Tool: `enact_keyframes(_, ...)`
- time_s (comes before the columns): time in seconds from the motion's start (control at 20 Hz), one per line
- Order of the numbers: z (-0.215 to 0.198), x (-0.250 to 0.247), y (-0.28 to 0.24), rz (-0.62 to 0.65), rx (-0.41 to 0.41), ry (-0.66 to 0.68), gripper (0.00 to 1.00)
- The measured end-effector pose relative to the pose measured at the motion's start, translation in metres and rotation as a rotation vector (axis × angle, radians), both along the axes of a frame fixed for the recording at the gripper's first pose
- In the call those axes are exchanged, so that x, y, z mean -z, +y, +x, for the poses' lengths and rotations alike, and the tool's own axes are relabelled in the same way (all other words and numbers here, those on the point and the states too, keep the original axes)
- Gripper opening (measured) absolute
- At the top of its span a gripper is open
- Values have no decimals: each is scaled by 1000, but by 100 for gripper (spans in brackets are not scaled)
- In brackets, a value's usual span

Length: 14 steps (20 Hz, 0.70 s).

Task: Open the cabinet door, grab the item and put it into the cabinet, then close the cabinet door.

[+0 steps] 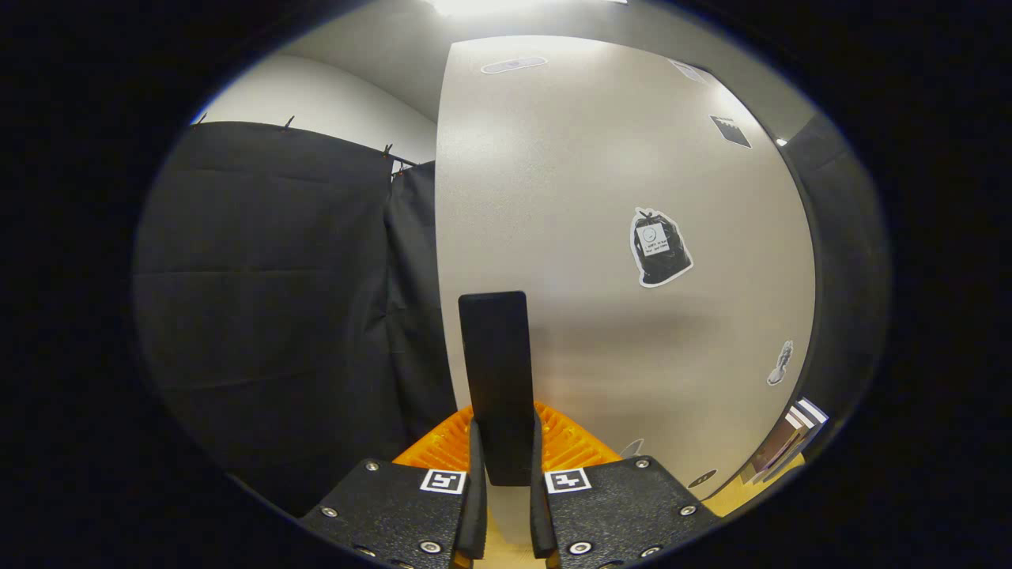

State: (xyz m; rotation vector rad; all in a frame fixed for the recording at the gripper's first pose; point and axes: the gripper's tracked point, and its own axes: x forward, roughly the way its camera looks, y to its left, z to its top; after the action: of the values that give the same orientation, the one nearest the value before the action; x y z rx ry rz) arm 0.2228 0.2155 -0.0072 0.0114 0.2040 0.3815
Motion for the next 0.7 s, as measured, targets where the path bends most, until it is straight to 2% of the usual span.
enact_keyframes(0.4, -6, 2, -7, 18, -76, 48, 22)
enact_keyframes(0.7, -27, -4, -19, 10, -113, 52, 22)
